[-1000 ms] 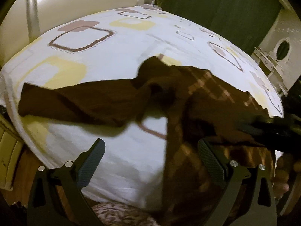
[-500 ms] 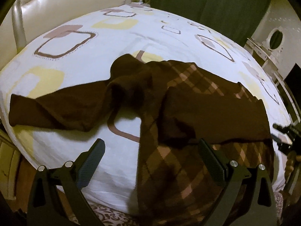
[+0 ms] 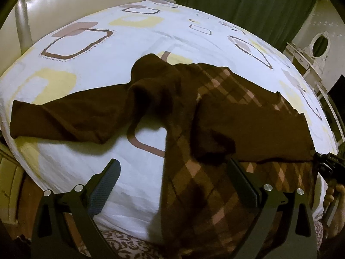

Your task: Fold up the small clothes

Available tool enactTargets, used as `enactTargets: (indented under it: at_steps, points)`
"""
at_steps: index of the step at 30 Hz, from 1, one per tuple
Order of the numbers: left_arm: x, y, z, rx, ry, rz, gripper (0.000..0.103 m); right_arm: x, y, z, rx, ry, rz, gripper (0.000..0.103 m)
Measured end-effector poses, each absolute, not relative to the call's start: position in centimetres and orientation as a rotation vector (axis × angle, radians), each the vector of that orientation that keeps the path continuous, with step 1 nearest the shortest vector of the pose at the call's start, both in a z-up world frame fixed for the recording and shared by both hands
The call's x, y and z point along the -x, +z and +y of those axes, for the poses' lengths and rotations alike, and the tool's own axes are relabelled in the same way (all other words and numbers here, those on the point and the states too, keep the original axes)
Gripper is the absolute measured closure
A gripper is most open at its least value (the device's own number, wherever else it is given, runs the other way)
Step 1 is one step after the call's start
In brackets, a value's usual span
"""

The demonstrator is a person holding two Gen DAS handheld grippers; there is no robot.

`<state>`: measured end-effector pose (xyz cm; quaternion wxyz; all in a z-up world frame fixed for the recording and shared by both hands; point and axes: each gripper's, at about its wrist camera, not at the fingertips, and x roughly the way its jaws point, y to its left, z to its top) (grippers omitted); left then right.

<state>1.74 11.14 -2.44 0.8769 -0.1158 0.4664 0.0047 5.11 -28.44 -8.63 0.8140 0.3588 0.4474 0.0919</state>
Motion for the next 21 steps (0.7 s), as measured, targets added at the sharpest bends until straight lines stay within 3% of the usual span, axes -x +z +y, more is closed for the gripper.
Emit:
enactTargets:
  at_steps: [8, 14, 17, 21]
  points:
    - [-1.9, -2.6, 11.7, 0.248, 0.020, 0.979, 0.005, -4.8, -10.5, -30.1, -0.864, 0.196, 0.955, 0.096]
    - [-1.7, -2.3, 12.7, 0.269, 0.035, 0.960, 0.005, -3.3, -6.5, -31.0, -0.786, 0.032, 0.860, 0.091]
    - [-1.7, -2.2, 13.1, 0.281, 0.040, 0.954, 0.005, -3.8, -4.0, -28.2, -0.754, 0.128, 0.823, 0.091]
    - [-1.6, -2.1, 13.6, 0.295, 0.040, 0.947, 0.005, -6.3, -3.9, -20.0, -0.743, 0.372, 0.915, 0.091]
